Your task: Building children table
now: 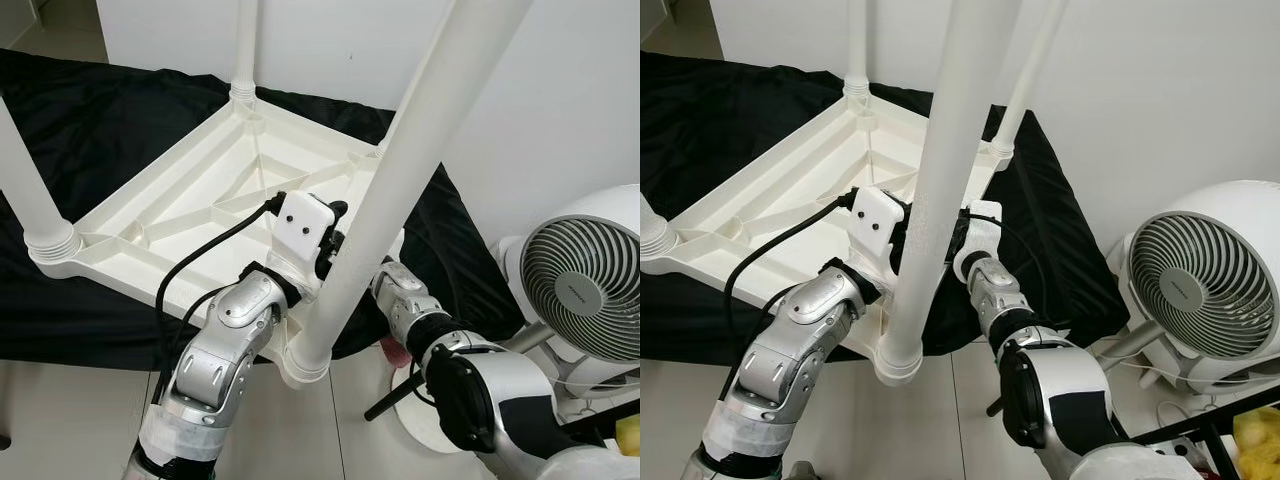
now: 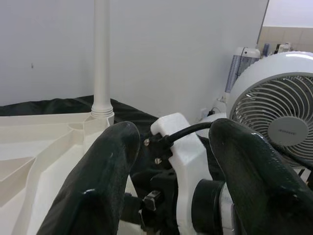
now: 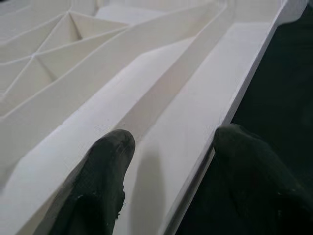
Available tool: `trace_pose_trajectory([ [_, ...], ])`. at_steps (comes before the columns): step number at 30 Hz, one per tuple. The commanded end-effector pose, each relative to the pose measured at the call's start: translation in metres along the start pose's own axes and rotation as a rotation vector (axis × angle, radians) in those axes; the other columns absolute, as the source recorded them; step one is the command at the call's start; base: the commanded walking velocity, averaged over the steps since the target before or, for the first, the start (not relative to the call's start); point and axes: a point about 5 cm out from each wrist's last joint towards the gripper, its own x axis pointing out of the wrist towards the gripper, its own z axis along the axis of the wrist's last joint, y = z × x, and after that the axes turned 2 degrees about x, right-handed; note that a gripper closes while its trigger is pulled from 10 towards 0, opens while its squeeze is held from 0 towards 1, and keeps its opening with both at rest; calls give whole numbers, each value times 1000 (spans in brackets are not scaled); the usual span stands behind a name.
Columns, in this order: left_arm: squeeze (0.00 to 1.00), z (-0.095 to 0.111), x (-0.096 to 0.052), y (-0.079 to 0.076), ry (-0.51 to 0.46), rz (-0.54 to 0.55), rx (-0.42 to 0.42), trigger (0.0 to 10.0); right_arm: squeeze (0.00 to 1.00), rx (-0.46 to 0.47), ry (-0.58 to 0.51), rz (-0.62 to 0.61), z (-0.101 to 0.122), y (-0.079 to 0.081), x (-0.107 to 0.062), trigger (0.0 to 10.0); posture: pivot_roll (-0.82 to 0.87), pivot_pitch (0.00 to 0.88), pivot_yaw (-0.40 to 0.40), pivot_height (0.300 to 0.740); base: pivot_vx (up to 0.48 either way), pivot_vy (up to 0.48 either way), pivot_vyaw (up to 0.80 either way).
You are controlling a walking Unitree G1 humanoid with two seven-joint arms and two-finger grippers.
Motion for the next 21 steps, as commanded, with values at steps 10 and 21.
trace_pose_trajectory([
  [10,0,-19,-25,25,128,-57,120,10000,0,6,-149,-2,-11,-39,-30,10000,166,55,-177,740,0,0,0],
  [21,0,-25,-66,37,216,-194,151,10000,0,-26,-282,52,-13,-59,-79,10000,142,54,-167,740,0,0,0],
])
